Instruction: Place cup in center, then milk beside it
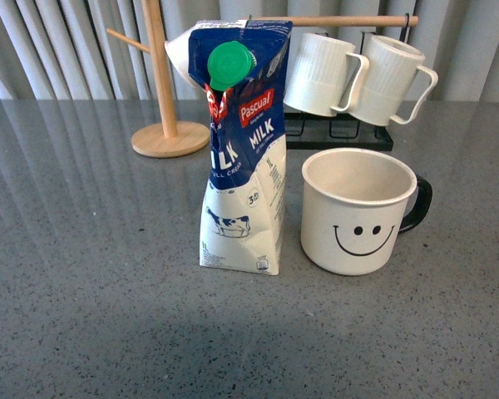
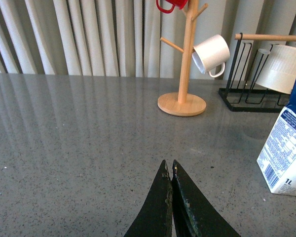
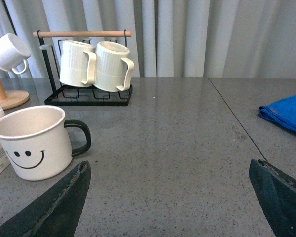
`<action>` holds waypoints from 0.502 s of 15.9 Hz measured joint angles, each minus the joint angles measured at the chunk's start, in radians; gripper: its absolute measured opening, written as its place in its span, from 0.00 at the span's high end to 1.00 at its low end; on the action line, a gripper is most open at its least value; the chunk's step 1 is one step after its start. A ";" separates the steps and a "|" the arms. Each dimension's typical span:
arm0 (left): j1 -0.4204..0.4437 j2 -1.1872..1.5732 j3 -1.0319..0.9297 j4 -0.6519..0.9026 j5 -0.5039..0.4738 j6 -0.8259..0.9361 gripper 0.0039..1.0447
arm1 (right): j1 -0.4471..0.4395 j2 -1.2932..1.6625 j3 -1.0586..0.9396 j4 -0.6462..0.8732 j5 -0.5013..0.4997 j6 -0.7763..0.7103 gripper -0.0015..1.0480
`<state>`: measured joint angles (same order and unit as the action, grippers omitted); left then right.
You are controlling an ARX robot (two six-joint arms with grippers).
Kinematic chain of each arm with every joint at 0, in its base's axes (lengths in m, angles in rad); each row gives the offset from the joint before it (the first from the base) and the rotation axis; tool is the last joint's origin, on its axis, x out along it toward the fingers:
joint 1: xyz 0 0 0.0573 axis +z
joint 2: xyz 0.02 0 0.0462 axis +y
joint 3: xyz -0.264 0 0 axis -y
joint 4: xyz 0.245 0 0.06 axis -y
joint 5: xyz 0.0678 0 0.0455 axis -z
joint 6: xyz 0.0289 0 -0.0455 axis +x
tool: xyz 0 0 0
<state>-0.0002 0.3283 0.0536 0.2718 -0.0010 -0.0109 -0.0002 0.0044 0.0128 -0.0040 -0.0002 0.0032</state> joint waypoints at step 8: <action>0.000 -0.145 -0.039 -0.087 0.000 0.000 0.99 | 0.000 0.000 0.000 0.000 0.000 0.000 0.06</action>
<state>-0.0002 0.1837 0.0143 0.1844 -0.0006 -0.0109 -0.0002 0.0044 0.0128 -0.0040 -0.0002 0.0032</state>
